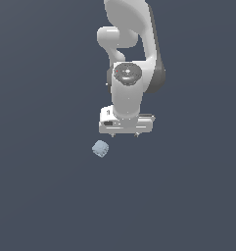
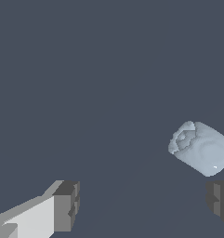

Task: Pick up the object and move it to a goal position.

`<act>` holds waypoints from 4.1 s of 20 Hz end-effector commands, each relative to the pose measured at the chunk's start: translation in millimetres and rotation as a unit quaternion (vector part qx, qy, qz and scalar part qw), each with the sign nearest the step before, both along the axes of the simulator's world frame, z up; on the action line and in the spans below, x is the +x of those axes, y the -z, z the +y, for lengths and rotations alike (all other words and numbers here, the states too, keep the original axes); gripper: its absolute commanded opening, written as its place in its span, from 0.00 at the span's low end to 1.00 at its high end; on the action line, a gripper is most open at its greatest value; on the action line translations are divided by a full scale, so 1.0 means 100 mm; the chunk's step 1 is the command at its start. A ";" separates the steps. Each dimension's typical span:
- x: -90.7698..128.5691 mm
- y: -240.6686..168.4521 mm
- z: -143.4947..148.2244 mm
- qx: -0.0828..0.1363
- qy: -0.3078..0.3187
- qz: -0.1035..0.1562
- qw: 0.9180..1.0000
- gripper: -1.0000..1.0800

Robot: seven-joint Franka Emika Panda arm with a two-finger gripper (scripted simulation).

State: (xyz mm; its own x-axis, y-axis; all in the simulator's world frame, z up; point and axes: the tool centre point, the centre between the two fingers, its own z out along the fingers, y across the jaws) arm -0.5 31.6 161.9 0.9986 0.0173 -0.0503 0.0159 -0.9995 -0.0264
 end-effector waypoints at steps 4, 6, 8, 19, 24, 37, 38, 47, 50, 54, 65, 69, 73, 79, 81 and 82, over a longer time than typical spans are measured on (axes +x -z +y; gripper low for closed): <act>0.01 -0.03 0.02 -0.001 -0.004 -0.003 1.000 0.96; 0.03 -0.09 0.06 -0.003 -0.012 -0.008 1.000 0.96; 0.05 -0.15 0.11 -0.005 -0.022 -0.013 1.000 0.96; 0.06 -0.08 0.01 -0.005 0.005 -0.016 1.000 0.96; 0.07 0.09 -0.22 -0.006 0.064 -0.016 0.998 0.96; -0.01 0.63 -1.03 -0.017 0.254 -0.020 0.967 0.96; -0.02 0.65 -1.07 -0.017 0.262 -0.020 0.965 0.96; -0.04 0.72 -1.15 -0.019 0.279 -0.020 0.960 0.96; -0.04 0.80 -1.15 -0.019 0.280 -0.020 0.960 0.96; -0.05 1.01 -1.16 -0.019 0.281 -0.021 0.959 0.96; -0.04 1.21 -1.16 -0.019 0.283 -0.021 0.959 0.00; -0.04 1.21 -1.16 -0.019 0.283 -0.021 0.959 0.00; -0.04 1.21 -1.16 -0.019 0.282 -0.021 0.959 0.00; -0.06 1.12 -1.13 -0.019 0.282 -0.021 0.959 0.00; -0.07 1.05 -1.11 -0.019 0.282 -0.021 0.959 0.00; -0.08 1.01 -1.10 -0.019 0.282 -0.021 0.959 0.00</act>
